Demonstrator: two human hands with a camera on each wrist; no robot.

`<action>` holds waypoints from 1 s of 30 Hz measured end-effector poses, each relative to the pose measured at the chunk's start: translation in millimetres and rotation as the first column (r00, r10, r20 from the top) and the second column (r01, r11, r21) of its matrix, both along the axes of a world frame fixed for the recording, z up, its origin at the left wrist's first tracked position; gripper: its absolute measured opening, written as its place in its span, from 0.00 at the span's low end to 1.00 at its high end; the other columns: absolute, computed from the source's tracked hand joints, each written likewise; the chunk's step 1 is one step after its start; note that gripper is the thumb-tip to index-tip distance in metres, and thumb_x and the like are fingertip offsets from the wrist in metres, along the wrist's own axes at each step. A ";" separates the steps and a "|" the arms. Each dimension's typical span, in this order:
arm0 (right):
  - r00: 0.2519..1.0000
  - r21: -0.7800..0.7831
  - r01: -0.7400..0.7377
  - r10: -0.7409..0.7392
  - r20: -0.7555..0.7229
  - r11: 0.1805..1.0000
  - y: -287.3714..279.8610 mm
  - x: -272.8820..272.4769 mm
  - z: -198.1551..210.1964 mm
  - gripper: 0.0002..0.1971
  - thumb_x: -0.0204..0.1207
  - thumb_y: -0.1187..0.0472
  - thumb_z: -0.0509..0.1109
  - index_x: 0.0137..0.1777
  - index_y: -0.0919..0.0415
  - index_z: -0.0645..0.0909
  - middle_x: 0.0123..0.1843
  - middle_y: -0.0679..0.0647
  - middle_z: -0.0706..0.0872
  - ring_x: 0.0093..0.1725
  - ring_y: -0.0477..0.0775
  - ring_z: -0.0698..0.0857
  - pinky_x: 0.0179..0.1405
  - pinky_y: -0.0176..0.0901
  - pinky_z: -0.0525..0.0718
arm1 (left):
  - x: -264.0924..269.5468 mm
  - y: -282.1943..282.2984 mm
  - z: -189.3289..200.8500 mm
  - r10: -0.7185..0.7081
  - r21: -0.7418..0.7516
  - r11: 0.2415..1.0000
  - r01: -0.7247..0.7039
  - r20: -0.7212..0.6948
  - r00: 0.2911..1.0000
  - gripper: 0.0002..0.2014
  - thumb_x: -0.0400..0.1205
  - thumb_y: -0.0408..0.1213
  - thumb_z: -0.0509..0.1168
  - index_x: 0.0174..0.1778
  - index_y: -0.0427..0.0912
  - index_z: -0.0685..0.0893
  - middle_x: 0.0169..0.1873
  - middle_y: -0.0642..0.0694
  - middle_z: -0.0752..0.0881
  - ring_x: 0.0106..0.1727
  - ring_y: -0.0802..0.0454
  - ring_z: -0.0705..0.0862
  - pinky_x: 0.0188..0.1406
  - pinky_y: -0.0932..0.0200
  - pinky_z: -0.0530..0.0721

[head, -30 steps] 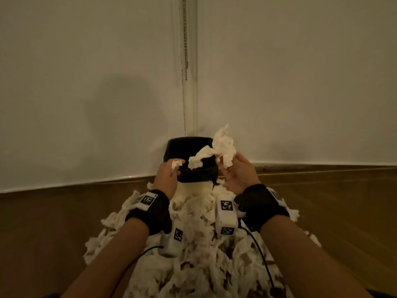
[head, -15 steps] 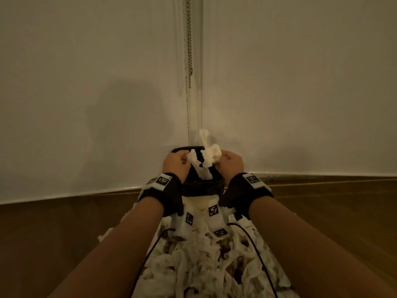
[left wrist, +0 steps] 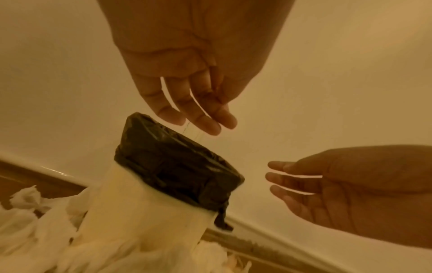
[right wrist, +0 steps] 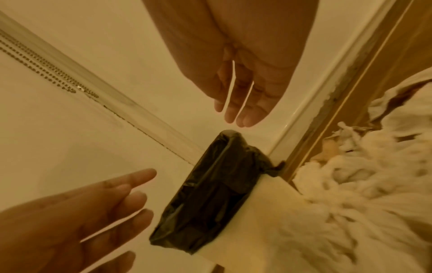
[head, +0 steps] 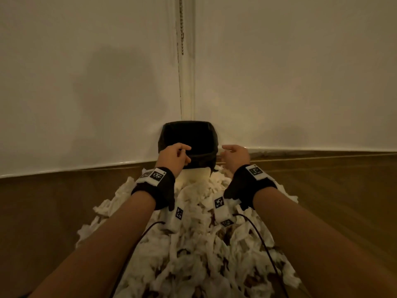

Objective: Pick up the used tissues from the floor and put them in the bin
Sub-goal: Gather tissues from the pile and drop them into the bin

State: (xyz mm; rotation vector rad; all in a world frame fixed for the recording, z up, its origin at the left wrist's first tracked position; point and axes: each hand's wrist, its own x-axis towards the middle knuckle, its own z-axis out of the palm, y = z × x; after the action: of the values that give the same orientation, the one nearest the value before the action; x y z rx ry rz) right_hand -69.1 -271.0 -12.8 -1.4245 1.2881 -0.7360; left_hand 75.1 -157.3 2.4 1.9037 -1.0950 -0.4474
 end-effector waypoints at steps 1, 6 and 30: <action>0.999 -0.001 -0.008 0.008 -0.032 1.000 3.4 -8.2 -4.4 0.14 0.80 0.65 0.62 0.63 0.64 0.82 0.55 0.62 0.87 0.55 0.62 0.85 0.61 0.58 0.83 | -4.4 4.0 -4.6 -0.022 0.037 0.999 0.021 0.015 1.000 0.12 0.85 0.34 0.54 0.54 0.47 0.83 0.32 0.53 0.86 0.39 0.56 0.86 0.41 0.63 0.82; 0.975 0.002 -0.071 0.070 -0.209 0.997 21.1 -53.2 -34.7 0.12 0.81 0.59 0.62 0.56 0.63 0.85 0.59 0.63 0.87 0.53 0.61 0.84 0.60 0.58 0.83 | -33.4 24.1 -32.5 -0.145 0.237 0.963 0.128 0.059 0.988 0.12 0.85 0.35 0.53 0.54 0.48 0.83 0.35 0.53 0.86 0.42 0.54 0.86 0.40 0.60 0.82; 0.580 0.111 -0.379 0.329 -0.745 0.919 65.2 -133.0 -105.7 0.15 0.83 0.60 0.59 0.63 0.60 0.83 0.61 0.60 0.84 0.59 0.60 0.83 0.61 0.52 0.82 | -132.2 31.6 -139.0 -0.782 0.898 0.382 0.219 0.188 0.594 0.14 0.85 0.35 0.54 0.61 0.36 0.79 0.61 0.39 0.80 0.60 0.42 0.81 0.60 0.53 0.78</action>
State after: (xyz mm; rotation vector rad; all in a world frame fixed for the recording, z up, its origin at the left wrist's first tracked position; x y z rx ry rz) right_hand -202.1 -205.8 -118.5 -2.0807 1.5064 0.1591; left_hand -57.2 -125.7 -136.6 2.5377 -2.3334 -0.8691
